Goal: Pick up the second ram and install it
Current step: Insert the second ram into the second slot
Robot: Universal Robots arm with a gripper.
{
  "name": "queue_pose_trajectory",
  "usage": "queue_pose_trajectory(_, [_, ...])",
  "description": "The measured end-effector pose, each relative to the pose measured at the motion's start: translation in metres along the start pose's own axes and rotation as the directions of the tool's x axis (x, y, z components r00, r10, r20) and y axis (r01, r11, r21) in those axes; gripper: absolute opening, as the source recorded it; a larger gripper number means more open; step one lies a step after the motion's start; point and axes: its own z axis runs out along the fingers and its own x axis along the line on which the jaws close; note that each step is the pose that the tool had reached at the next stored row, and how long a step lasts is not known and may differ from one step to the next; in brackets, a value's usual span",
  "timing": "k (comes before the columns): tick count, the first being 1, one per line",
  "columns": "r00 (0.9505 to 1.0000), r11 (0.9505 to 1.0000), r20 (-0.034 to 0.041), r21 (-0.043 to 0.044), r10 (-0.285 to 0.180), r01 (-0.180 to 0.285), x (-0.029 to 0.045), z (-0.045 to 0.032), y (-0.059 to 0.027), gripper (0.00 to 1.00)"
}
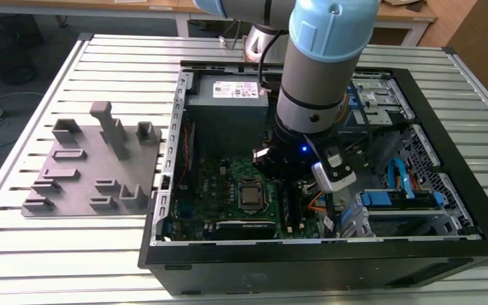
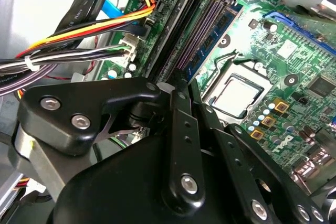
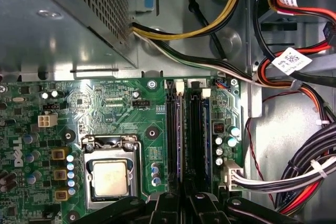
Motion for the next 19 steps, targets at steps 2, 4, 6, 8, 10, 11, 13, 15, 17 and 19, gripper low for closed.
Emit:
queue_pose_trajectory(2, [1.0000,1.0000,0.0000,0.0000,0.001,-0.001,0.0000,0.0000,0.0000,0.14])
queue_pose_trajectory(4, [1.0000,1.0000,-0.0001,0.0003,0.002,-0.002,0.0000,0.0000,0.0001,0.14])
queue_pose_trajectory(6, [1.0000,1.0000,-0.0001,0.0006,0.004,-0.004,0.0000,-0.0001,0.0001,0.14])
queue_pose_trajectory(8, [1.0000,1.0000,0.0000,0.0007,0.004,-0.004,0.0000,-0.0012,0.0001,0.14])
queue_pose_trajectory(10, [1.0000,1.0000,0.0001,0.0006,0.004,-0.004,0.0000,-0.0030,0.0001,0.14])
queue_pose_trajectory(11, [1.0000,1.0000,0.0002,0.0004,0.004,-0.004,0.0000,-0.0031,0.0001,0.14])
queue_pose_trajectory(13, [1.0000,1.0000,0.0003,0.0003,0.004,-0.004,0.0001,-0.0031,0.0001,0.14])
queue_pose_trajectory(15, [1.0000,1.0000,0.0004,0.0036,0.005,-0.005,0.0001,-0.0031,0.0001,0.14])
queue_pose_trajectory(17, [1.0000,0.9999,0.0005,0.0076,0.008,-0.008,0.0001,-0.0031,0.0000,0.14])
queue_pose_trajectory(19, [1.0000,0.9999,0.0005,0.0095,0.008,-0.008,0.0001,-0.0031,0.0003,0.14])
